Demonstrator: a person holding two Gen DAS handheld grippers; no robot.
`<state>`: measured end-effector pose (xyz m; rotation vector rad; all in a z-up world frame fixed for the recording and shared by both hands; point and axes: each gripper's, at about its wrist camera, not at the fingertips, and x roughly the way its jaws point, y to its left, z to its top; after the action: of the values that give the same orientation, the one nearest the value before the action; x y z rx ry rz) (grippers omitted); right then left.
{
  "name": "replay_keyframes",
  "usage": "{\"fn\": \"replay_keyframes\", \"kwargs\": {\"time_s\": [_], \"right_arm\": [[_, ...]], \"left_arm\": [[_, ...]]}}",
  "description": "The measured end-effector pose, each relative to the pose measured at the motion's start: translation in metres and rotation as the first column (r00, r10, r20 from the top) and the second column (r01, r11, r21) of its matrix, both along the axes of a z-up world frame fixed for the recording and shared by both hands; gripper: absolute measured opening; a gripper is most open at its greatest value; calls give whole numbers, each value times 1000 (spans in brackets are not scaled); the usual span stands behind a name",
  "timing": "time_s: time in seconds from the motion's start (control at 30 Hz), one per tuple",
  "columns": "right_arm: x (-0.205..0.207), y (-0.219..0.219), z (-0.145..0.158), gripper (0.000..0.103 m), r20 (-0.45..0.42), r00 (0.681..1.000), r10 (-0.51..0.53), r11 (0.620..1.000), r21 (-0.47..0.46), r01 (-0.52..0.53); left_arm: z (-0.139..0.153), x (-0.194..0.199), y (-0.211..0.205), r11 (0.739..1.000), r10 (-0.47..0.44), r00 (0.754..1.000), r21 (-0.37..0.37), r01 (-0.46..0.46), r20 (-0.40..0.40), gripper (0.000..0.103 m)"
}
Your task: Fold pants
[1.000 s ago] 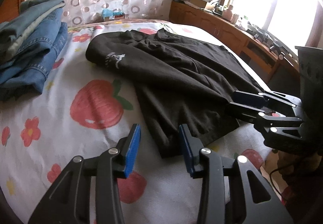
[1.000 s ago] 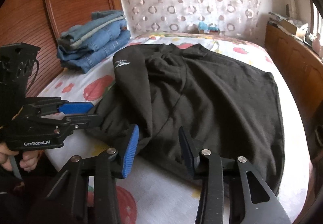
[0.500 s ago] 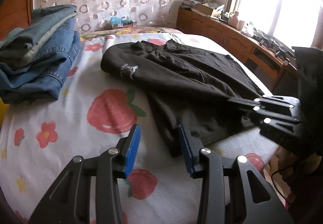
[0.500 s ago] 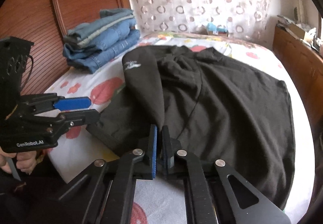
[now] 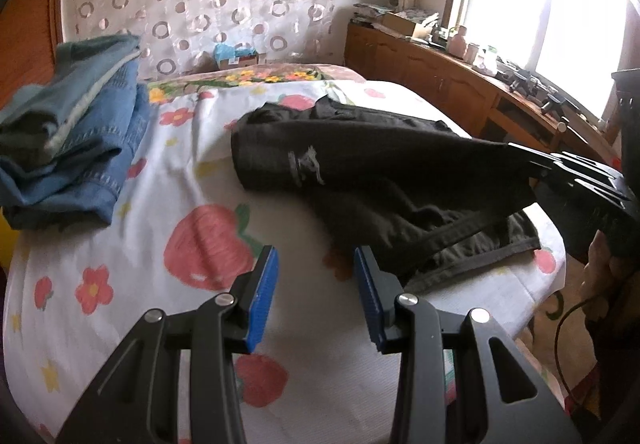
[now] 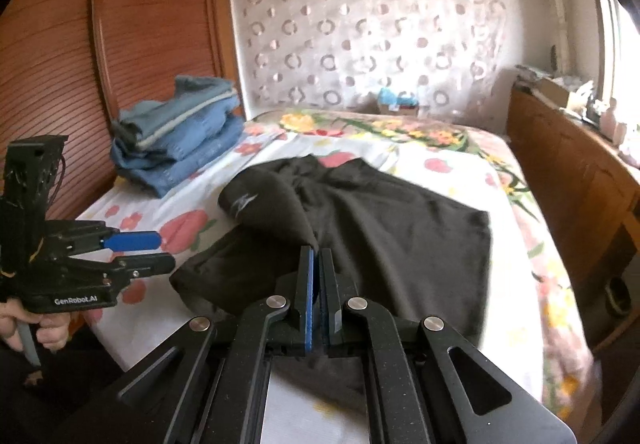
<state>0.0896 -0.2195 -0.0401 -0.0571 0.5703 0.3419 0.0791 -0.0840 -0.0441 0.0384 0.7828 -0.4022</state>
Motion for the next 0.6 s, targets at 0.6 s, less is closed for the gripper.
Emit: {"fn": "replay_keyframes", "kwargs": {"time_s": [0.6], "right_arm": [[-7, -44, -19, 18, -45, 998, -50, 998, 31, 52]], "left_arm": [[-12, 12, -37, 996, -60, 998, 58, 62, -31, 38]]}}
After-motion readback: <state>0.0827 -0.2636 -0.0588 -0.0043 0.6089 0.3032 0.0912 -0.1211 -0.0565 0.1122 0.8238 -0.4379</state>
